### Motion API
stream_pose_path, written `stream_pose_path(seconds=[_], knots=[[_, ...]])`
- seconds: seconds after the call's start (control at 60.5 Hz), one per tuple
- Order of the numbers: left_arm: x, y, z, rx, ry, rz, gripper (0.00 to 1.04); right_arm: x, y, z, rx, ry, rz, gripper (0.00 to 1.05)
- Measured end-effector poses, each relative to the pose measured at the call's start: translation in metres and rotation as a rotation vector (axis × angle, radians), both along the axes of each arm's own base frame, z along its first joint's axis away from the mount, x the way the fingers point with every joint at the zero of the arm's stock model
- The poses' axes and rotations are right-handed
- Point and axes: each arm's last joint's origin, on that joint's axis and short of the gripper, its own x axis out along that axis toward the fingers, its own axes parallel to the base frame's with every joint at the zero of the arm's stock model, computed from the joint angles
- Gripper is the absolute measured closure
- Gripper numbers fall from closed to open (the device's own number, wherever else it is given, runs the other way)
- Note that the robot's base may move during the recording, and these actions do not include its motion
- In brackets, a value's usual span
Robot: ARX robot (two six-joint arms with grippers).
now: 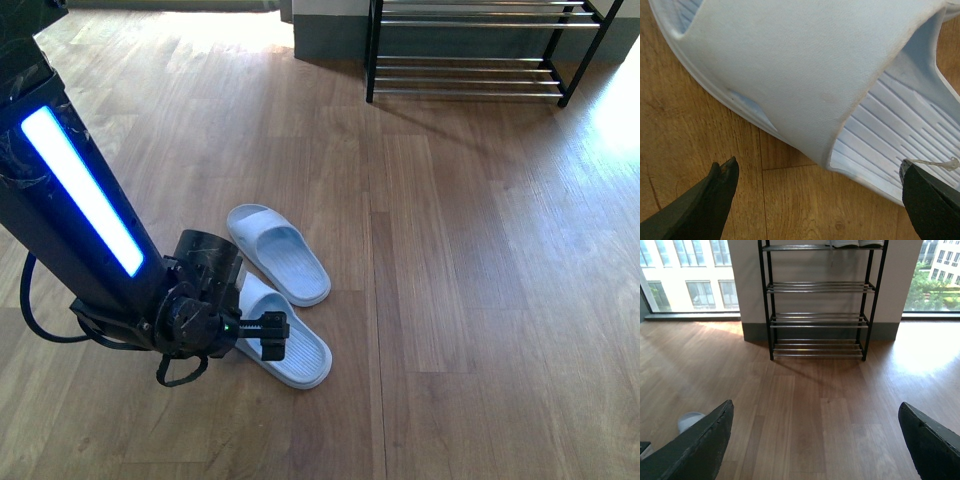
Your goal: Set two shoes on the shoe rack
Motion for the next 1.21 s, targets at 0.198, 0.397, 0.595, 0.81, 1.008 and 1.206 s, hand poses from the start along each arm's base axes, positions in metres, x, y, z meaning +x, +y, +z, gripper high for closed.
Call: stream_pose_path(seconds=[0.198, 0.397, 0.595, 0.81, 1.008, 1.206], knots=[[0.010, 0.010, -0.002, 0.088, -0.063, 0.022, 0.09, 0.000, 0.000, 0.000, 0.000, 0.000, 0.000, 0.09], [0.009, 0.013, -0.009, 0.134, -0.076, 0.012, 0.09, 0.000, 0.000, 0.000, 0.000, 0.000, 0.000, 0.09], [0.011, 0.020, -0.008, 0.205, -0.090, 0.030, 0.37, 0.000, 0.000, 0.000, 0.000, 0.000, 0.000, 0.09], [0.012, 0.026, -0.008, 0.246, -0.093, 0.046, 0.68, 0.000, 0.000, 0.000, 0.000, 0.000, 0.000, 0.09], [0.000, 0.036, -0.003, 0.301, -0.048, 0.079, 1.03, 0.000, 0.000, 0.000, 0.000, 0.000, 0.000, 0.09], [-0.010, 0.044, 0.060, 0.265, -0.120, 0.155, 1.03, 0.000, 0.000, 0.000, 0.000, 0.000, 0.000, 0.09]])
